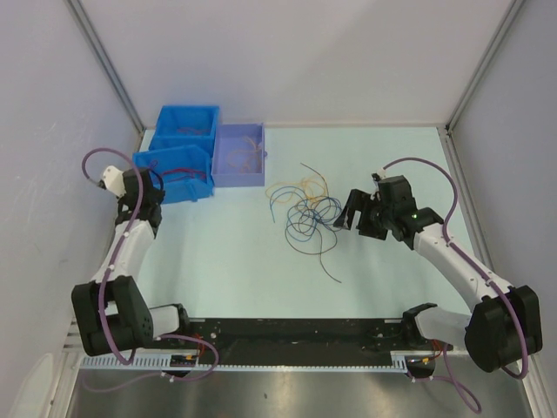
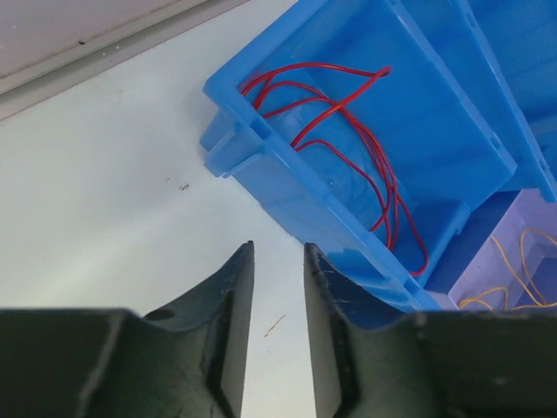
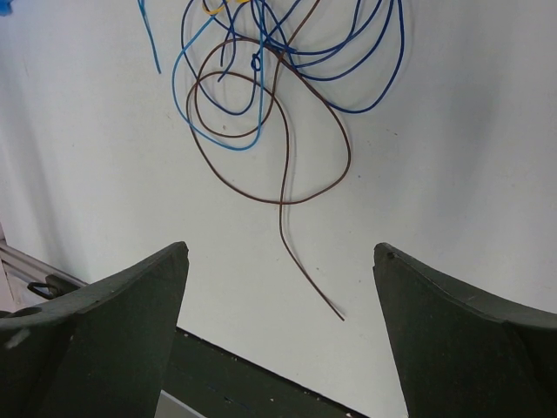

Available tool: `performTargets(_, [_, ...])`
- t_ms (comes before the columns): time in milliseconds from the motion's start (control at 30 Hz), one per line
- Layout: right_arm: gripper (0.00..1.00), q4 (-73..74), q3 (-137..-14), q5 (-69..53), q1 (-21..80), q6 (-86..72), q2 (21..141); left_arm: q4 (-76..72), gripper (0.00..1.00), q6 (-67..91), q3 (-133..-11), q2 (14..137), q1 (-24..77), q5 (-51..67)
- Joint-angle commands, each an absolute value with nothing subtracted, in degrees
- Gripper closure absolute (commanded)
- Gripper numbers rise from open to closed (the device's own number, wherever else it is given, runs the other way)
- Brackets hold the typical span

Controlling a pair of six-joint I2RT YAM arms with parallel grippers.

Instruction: Untangle the cables

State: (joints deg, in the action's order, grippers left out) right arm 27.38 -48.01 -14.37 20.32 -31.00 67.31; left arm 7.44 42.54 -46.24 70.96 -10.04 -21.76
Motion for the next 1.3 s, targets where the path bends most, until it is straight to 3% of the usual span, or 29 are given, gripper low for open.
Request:
performTargets(0, [0.09,27.25,-48.08,-13.18,20.57,-29.88,67.06,4.22,0.74,44.47,-44.74,71.19,-11.42,-20.39])
performTargets(300, [0.09,26.37,-47.55,-13.62,20.57,-29.97,67.67,0.27,0.87,44.12,-45.61,77.77,-12.66,-18.11])
performTargets(967, [0.09,24.96,-47.37,-15.12,20.65,-30.85,69.78,-8.88,0.88,39.02,-55.02,88.59,-12.92,-12.40])
performTargets(1267, [0.09,25.05,-47.37,-14.50,20.66,-30.32,69.87,-8.26,0.91,38.15,-51.87,80.52,-12.05,-9.67])
